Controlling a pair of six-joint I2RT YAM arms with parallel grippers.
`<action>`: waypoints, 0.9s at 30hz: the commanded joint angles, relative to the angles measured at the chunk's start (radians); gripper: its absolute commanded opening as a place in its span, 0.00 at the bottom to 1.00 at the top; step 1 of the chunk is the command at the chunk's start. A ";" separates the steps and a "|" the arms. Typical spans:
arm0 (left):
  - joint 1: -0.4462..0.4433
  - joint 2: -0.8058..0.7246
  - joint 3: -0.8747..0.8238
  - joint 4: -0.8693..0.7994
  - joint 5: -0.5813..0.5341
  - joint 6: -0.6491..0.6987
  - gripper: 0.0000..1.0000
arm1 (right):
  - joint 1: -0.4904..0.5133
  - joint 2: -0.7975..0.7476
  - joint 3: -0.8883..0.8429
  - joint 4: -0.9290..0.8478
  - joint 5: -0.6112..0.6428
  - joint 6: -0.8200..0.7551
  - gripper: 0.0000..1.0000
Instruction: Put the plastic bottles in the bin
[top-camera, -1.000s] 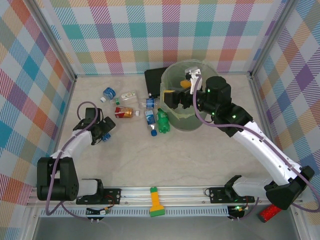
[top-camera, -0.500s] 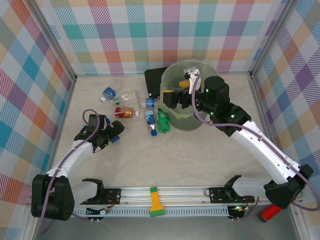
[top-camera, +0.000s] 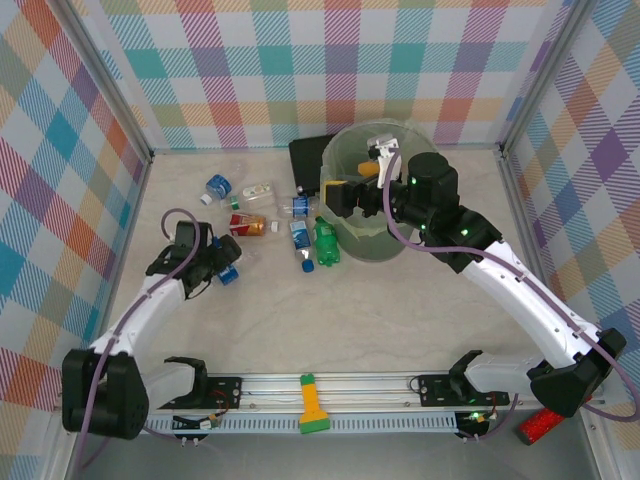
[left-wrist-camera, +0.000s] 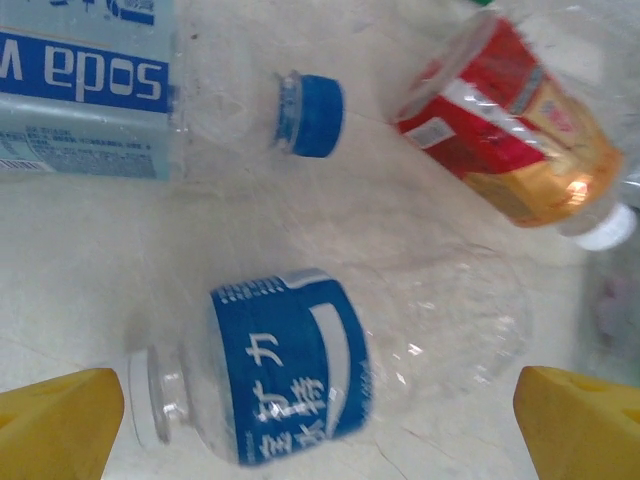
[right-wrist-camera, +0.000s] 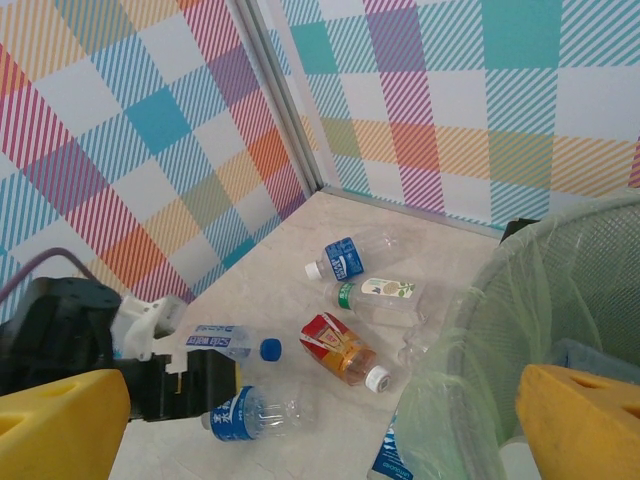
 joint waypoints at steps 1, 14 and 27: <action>0.010 0.085 0.023 0.060 -0.048 0.035 1.00 | 0.010 -0.016 -0.007 0.022 -0.013 0.009 0.99; -0.016 0.012 -0.090 0.092 0.168 -0.010 1.00 | 0.011 -0.031 -0.026 0.028 0.001 -0.003 0.99; -0.177 -0.055 -0.153 0.038 0.155 -0.023 1.00 | 0.014 -0.021 -0.026 0.035 -0.011 0.024 0.99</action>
